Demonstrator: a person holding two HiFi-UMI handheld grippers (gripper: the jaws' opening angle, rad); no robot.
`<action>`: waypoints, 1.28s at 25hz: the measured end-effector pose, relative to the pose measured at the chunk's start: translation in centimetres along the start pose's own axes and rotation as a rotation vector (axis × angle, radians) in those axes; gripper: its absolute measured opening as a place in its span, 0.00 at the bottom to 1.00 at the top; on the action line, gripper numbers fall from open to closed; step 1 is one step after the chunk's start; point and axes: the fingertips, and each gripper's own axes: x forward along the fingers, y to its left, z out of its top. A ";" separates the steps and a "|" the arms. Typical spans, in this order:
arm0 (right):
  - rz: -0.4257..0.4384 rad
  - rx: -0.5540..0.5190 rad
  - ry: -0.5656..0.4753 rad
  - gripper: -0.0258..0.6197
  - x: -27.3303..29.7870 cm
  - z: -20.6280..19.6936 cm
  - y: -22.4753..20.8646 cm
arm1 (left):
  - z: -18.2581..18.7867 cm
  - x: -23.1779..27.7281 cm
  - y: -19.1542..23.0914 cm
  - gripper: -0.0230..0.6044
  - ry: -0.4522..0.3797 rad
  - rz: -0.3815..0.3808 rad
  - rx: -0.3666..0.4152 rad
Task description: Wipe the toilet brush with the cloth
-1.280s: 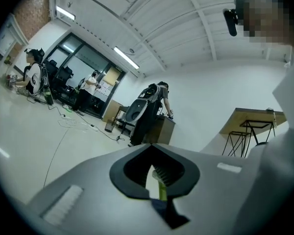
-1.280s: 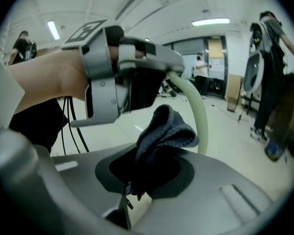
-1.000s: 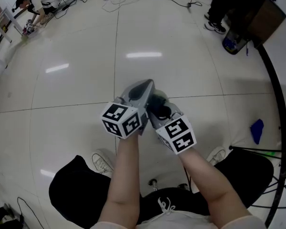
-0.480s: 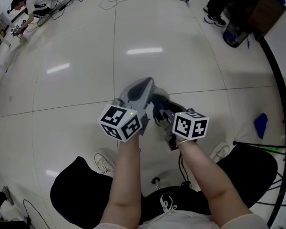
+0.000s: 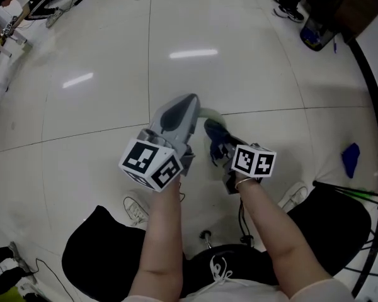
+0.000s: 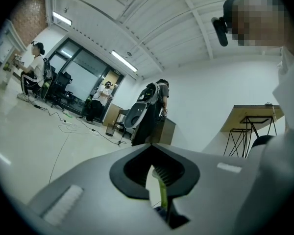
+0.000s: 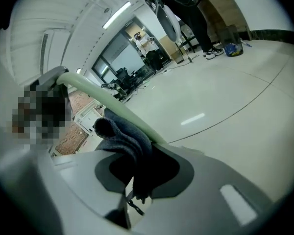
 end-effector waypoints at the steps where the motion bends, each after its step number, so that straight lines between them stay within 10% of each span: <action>1: -0.005 0.012 0.009 0.15 0.4 -0.5 -0.6 | 0.0 -0.1 0.0 0.05 -0.007 0.002 0.004; 13: 0.035 0.147 0.100 0.15 2.1 -4.2 -3.8 | 0.2 0.3 0.0 0.05 0.001 0.005 0.012; 19: 0.154 -0.011 0.093 0.15 -2.5 -1.8 0.4 | 0.8 -1.2 -1.0 0.05 -0.024 0.070 0.039; 32: -0.005 -0.380 -0.274 0.16 -17.6 11.7 2.1 | 1.7 -7.1 -5.0 0.05 -0.111 0.291 0.062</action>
